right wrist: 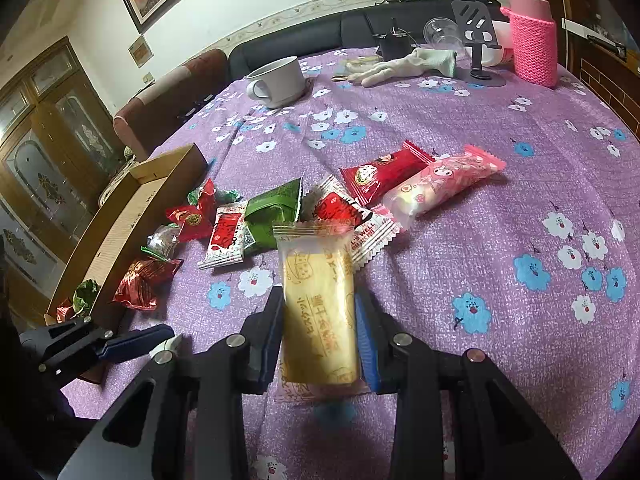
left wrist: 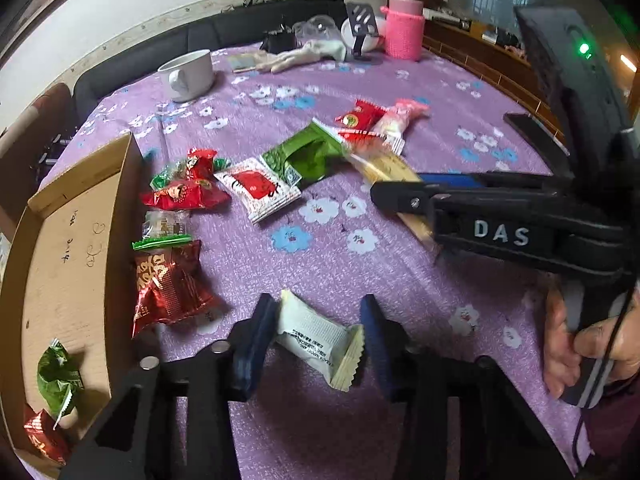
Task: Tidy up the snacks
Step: 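Carry both snacks into the cardboard tray and open both tools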
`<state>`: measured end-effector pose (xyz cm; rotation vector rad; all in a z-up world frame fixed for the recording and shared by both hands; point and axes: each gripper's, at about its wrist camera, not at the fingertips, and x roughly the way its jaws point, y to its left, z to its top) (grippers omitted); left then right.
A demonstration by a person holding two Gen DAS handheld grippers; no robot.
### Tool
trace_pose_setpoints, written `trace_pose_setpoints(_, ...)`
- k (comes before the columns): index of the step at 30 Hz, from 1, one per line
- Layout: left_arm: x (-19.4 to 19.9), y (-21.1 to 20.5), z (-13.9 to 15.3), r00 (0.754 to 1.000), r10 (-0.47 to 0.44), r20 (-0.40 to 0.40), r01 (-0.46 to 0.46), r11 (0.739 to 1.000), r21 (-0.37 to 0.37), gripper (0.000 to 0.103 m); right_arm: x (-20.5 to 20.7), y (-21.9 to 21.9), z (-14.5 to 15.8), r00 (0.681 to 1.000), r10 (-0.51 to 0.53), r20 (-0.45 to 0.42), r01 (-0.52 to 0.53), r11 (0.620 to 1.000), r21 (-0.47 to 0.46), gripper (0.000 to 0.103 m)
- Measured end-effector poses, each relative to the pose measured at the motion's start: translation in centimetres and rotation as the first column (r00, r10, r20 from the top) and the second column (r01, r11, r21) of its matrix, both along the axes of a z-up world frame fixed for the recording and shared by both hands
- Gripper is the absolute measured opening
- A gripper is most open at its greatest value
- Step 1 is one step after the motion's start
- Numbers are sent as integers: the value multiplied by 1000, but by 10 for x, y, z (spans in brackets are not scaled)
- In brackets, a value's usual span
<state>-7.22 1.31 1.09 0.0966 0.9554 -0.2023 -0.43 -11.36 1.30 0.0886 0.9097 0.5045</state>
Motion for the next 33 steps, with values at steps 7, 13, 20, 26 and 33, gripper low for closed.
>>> trace_pose_setpoints(7, -11, 29, 19, 999, 42, 24, -39, 994, -107, 2, -4, 4, 3, 1000, 12, 23, -12, 1000, -10, 32)
trace_pose_setpoints(13, -27, 44, 19, 999, 39, 9, -37, 989, -144, 12, -12, -7, 6, 1000, -31, -3, 32, 999, 21, 32)
trace_pose_setpoints(20, -26, 13, -3, 999, -51, -11, 50, 998, -41, 66, -31, -14, 22, 999, -30, -9, 31, 999, 35, 32)
trace_pose_setpoints(26, -35, 17, 12, 999, -51, 1, 51, 996, -76, 18, -49, 0, 44, 999, 12, 34, -12, 1000, 4, 32)
trace_pose_setpoints(33, -54, 101, 63, 992, 108, 56, -90, 962, -258, 19, -55, 50, 67, 992, 115, 46, -115, 993, 12, 33)
